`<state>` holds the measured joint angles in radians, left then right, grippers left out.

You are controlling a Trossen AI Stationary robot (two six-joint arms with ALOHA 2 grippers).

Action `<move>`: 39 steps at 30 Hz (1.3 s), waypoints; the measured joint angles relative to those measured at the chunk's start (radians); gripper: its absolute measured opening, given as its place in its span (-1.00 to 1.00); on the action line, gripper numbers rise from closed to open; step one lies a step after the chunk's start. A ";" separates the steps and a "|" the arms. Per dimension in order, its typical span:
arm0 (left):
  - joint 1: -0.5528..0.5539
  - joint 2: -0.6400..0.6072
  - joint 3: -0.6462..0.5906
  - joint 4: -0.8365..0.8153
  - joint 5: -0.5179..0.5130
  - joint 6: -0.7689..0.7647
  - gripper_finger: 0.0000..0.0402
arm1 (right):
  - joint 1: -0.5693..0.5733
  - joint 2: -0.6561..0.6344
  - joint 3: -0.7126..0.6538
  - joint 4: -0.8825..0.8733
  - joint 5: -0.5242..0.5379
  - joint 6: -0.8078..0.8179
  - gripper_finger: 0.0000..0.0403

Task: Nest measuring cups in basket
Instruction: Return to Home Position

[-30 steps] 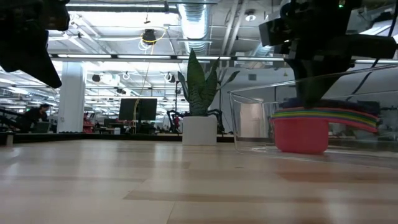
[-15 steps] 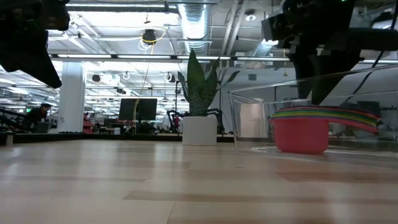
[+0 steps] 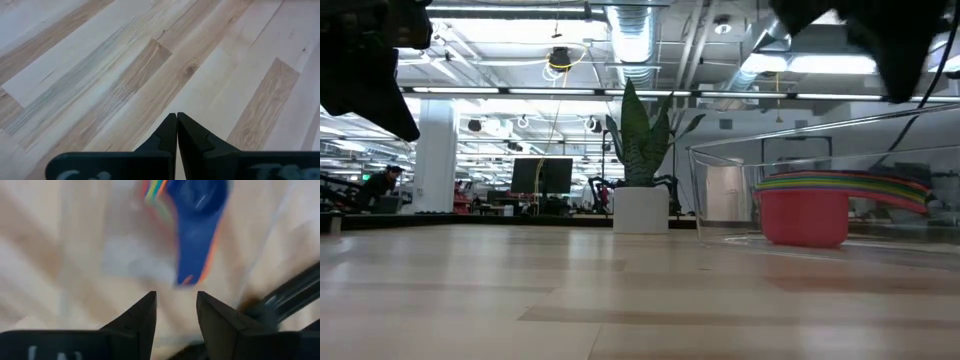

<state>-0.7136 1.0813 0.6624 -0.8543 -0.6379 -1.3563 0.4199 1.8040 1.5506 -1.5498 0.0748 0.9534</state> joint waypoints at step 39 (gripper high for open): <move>0.000 0.000 0.000 0.104 0.100 0.064 -1.00 | 0.605 -0.089 -0.119 0.269 1.349 0.474 -0.19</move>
<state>-0.7136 1.0809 0.6625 -0.7500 -0.5376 -1.2920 1.0246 1.7147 1.4319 -1.2813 1.4233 1.4273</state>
